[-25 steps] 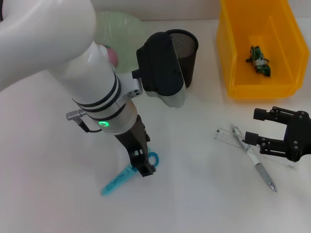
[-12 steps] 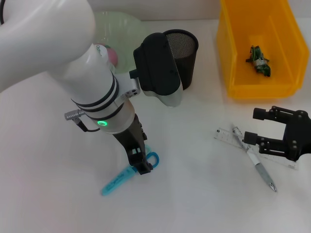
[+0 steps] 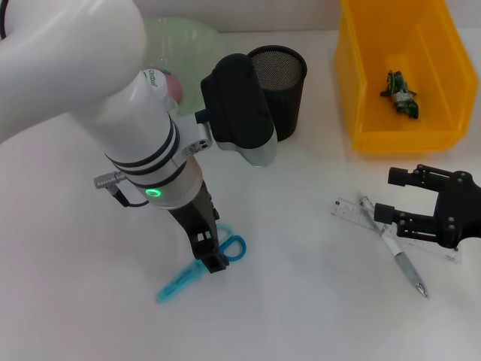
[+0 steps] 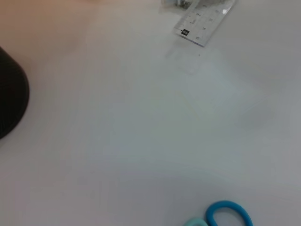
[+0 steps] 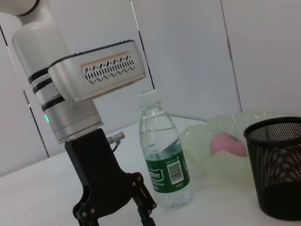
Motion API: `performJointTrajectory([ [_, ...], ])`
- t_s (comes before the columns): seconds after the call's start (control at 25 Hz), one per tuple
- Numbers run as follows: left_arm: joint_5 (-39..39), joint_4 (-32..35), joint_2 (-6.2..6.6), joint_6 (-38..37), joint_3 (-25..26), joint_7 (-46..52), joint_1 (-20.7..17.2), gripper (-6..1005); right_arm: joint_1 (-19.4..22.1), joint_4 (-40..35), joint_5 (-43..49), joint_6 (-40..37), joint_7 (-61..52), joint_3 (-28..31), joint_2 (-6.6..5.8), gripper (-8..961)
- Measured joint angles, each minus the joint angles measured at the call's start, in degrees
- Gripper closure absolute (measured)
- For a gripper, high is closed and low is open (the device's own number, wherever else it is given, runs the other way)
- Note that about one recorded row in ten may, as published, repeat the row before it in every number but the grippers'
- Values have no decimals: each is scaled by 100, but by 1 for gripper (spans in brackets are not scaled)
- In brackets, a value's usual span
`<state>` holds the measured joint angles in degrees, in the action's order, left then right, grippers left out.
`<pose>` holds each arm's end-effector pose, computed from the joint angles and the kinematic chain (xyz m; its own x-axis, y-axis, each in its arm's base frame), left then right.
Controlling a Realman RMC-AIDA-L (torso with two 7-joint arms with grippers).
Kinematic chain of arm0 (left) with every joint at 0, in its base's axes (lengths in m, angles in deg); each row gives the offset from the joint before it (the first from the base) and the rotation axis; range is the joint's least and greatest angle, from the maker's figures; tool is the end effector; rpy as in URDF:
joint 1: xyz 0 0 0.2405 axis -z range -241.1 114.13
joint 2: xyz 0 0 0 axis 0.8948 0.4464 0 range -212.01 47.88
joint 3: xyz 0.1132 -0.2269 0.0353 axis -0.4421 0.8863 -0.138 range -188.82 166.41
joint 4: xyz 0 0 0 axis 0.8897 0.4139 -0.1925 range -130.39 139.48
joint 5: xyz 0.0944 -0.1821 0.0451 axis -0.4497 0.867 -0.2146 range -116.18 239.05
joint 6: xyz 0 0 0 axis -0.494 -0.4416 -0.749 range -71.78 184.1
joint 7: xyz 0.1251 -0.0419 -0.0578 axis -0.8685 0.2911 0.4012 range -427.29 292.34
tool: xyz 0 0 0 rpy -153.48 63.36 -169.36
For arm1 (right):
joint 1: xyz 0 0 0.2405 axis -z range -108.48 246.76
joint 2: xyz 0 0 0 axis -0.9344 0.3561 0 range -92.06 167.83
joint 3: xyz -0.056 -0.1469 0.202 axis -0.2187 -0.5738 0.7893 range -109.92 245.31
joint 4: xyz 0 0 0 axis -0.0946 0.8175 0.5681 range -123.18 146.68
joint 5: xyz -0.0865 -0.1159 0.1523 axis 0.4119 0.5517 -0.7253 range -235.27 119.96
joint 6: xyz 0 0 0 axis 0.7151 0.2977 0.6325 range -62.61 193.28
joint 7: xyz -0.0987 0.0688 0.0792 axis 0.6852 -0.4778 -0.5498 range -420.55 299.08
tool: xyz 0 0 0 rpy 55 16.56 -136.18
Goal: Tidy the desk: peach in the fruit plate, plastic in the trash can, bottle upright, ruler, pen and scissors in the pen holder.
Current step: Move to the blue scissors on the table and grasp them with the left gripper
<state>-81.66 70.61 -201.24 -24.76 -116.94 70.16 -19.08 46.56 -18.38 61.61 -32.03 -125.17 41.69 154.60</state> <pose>-0.1432 0.3322 -0.0921 0.8346 0.1753 -0.5222 0.1129 -0.9823 -0.1493 0.3184 0.2707 0.0151 0.7491 -0.3030 -0.5891 -0.4900 -0.8519 -0.1849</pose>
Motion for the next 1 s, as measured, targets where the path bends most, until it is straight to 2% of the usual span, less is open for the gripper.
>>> performJointTrajectory([
  [1.0,20,-33,0,91,-36,-84,-2,235,-49,47,0,50,63,45,0,187],
])
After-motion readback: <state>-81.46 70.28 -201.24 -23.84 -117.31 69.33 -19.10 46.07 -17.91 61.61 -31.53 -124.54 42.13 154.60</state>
